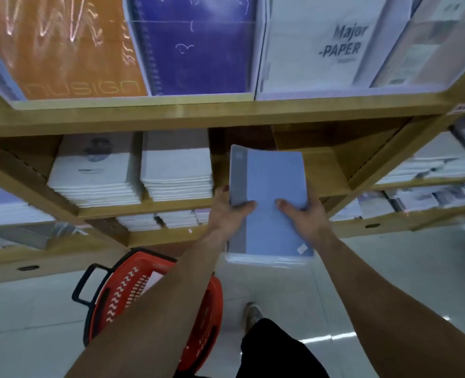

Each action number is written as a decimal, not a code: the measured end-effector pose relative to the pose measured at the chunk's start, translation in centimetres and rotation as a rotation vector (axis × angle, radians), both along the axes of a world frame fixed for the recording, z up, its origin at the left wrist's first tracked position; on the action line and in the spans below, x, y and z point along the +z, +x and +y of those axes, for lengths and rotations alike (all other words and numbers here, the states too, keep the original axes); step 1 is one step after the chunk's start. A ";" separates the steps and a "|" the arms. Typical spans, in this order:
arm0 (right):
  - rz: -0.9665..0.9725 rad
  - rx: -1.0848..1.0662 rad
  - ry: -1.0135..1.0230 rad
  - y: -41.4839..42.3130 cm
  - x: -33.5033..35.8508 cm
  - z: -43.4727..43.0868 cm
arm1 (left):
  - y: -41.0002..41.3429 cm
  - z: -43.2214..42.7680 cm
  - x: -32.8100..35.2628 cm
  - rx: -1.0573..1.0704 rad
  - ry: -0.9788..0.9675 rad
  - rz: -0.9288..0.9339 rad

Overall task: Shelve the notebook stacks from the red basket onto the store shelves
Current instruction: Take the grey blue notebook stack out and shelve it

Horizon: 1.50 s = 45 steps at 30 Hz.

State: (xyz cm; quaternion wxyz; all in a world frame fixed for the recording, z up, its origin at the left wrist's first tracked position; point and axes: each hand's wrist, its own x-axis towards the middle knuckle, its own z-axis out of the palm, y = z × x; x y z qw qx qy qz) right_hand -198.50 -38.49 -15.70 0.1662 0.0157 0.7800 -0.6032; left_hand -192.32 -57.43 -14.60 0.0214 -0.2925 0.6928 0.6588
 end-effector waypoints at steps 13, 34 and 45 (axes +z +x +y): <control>0.034 0.062 -0.002 -18.9 -4.7 -3.9 | -14.2 -1.1 -2.9 0.193 -0.125 0.004; 0.059 0.049 0.046 -15.9 -7.0 -2.5 | -12.5 0.4 -6.5 0.270 -0.246 -0.066; -0.005 0.026 -0.035 -19.4 -6.5 -5.2 | -16.4 -2.5 -7.6 0.248 -0.237 0.022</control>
